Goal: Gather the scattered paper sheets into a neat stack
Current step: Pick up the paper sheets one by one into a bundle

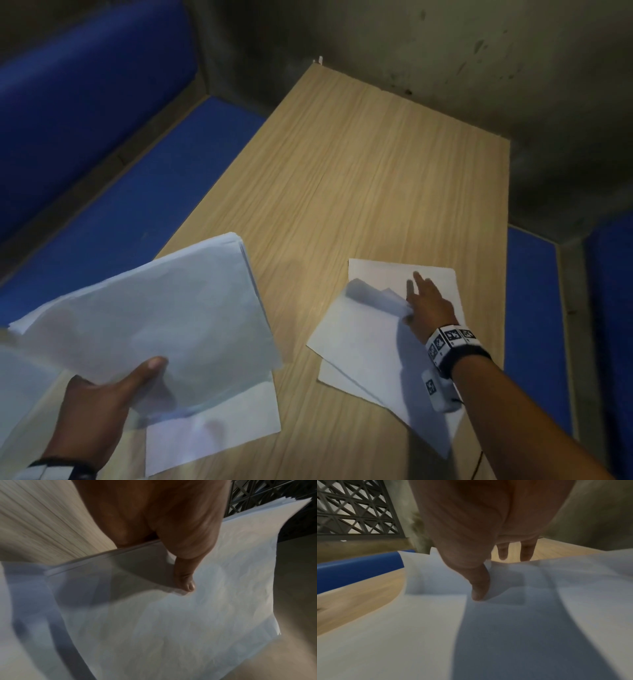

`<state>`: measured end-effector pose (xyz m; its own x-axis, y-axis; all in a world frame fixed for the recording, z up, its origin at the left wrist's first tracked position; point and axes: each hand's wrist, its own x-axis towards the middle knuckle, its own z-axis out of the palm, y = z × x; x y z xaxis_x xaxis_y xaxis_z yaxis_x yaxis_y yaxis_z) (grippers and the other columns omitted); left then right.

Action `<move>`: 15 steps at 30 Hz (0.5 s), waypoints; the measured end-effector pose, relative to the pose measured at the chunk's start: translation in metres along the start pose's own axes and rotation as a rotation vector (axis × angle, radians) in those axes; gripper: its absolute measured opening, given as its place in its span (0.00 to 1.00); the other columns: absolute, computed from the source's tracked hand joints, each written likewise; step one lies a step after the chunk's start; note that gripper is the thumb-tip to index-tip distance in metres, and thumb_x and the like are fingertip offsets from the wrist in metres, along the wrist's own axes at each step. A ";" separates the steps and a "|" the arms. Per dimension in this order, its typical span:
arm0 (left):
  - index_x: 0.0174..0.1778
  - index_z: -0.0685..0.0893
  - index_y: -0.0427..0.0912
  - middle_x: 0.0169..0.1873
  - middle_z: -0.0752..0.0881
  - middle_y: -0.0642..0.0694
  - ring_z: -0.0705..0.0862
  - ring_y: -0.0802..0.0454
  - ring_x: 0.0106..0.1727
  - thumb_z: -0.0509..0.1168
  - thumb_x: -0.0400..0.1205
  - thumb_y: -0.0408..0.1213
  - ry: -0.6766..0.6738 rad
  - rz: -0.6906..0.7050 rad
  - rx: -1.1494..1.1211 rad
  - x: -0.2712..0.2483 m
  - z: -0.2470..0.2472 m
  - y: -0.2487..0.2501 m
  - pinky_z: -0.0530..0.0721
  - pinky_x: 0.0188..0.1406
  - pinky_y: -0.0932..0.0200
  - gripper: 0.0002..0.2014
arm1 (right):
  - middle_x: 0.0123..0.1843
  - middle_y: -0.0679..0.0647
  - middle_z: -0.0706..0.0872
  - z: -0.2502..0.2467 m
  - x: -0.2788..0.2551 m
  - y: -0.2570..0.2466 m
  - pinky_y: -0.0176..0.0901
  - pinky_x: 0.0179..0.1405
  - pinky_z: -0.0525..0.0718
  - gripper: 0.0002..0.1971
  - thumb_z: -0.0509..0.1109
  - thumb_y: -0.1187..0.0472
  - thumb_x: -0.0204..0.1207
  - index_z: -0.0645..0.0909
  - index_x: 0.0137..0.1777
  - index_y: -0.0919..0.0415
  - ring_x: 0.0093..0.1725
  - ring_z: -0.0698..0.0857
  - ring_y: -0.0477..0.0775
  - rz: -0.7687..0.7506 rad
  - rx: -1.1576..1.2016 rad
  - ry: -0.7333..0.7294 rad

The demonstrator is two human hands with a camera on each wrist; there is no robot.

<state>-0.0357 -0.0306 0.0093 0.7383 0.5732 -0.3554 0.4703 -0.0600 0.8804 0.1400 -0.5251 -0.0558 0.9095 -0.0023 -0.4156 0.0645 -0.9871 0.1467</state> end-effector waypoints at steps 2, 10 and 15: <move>0.46 0.92 0.27 0.39 0.92 0.33 0.91 0.39 0.43 0.83 0.67 0.36 -0.020 0.017 0.016 0.001 -0.001 -0.005 0.89 0.34 0.65 0.18 | 0.85 0.59 0.58 -0.011 0.015 -0.002 0.54 0.65 0.79 0.36 0.67 0.58 0.75 0.57 0.82 0.63 0.80 0.66 0.61 0.040 0.068 -0.032; 0.51 0.91 0.31 0.43 0.94 0.39 0.91 0.39 0.48 0.87 0.59 0.39 -0.015 0.028 -0.014 -0.001 -0.002 -0.010 0.86 0.58 0.39 0.27 | 0.49 0.60 0.89 -0.025 0.014 -0.023 0.45 0.42 0.83 0.09 0.67 0.62 0.70 0.81 0.50 0.60 0.47 0.88 0.62 -0.036 0.147 -0.067; 0.51 0.91 0.33 0.43 0.95 0.45 0.92 0.39 0.48 0.88 0.55 0.49 0.010 0.028 -0.064 0.003 0.001 -0.020 0.86 0.58 0.38 0.33 | 0.50 0.60 0.89 -0.004 -0.017 -0.034 0.46 0.41 0.80 0.09 0.69 0.59 0.73 0.78 0.52 0.60 0.49 0.88 0.62 -0.103 0.149 -0.104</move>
<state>-0.0429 -0.0286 -0.0099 0.7458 0.5802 -0.3272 0.4172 -0.0240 0.9085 0.1242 -0.4908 -0.0507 0.8537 0.0913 -0.5127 0.0867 -0.9957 -0.0330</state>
